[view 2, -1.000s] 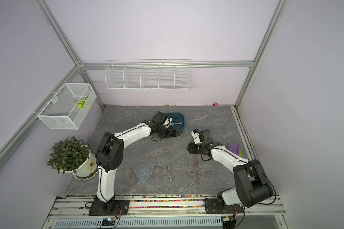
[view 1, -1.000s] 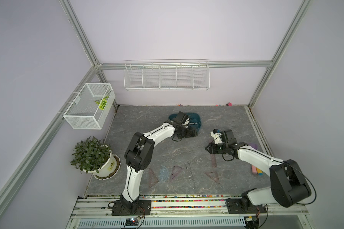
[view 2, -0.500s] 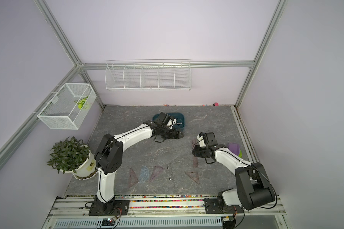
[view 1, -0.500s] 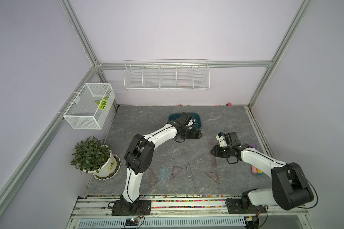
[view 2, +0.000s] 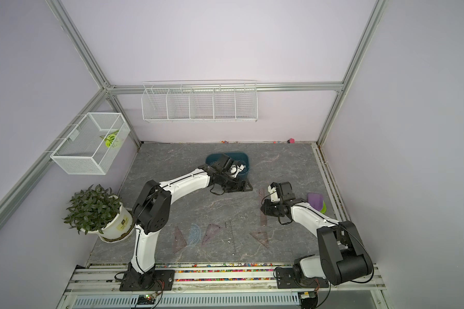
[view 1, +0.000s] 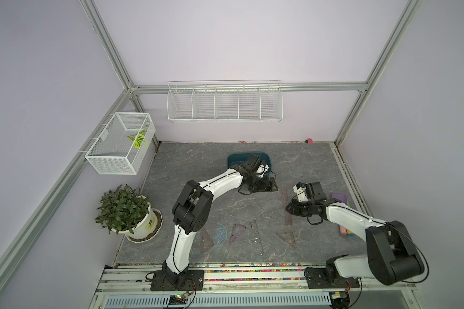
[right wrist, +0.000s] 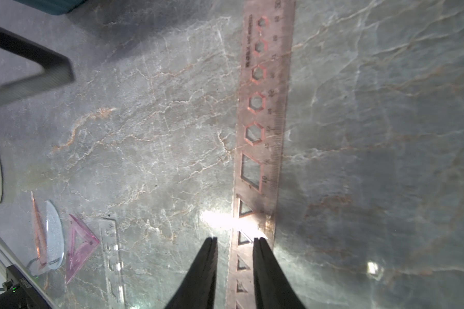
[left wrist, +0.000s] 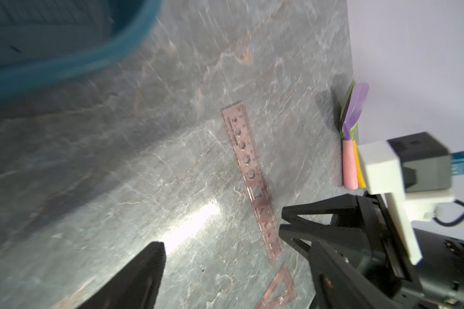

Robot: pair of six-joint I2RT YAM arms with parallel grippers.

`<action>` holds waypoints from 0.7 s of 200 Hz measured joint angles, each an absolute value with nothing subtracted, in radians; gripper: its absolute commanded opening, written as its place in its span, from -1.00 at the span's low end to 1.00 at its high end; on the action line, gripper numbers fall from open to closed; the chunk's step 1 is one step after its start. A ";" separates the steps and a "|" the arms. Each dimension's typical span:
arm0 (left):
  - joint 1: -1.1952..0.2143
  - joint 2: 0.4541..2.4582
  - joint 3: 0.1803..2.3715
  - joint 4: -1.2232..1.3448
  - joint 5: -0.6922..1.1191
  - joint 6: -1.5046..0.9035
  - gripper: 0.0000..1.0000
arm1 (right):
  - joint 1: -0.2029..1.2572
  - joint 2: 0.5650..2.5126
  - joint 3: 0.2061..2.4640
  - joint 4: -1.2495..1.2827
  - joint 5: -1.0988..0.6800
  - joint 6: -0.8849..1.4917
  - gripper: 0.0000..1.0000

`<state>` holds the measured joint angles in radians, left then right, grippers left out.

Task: Put the scattered rulers into the storage box
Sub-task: Move the storage box to the center of the board, then pick up the ruler from the center of the board.

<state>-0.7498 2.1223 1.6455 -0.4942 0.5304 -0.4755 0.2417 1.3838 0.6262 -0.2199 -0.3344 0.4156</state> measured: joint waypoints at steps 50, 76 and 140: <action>-0.753 2.227 1.717 -0.538 0.597 -0.466 0.79 | 0.241 1.430 0.627 -0.181 -0.326 0.434 -0.43; -0.753 2.269 1.750 -0.558 0.629 -0.465 0.78 | 0.239 1.466 0.631 -0.169 -0.319 0.438 -0.45; -0.763 2.363 1.876 -0.605 0.703 -0.461 0.71 | 0.234 1.478 0.636 -0.160 -0.308 0.442 -0.45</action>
<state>-0.7631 2.3627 1.8763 -0.6052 0.7029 -0.4606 0.2340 1.4776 0.6361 -0.1604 -0.3084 0.4416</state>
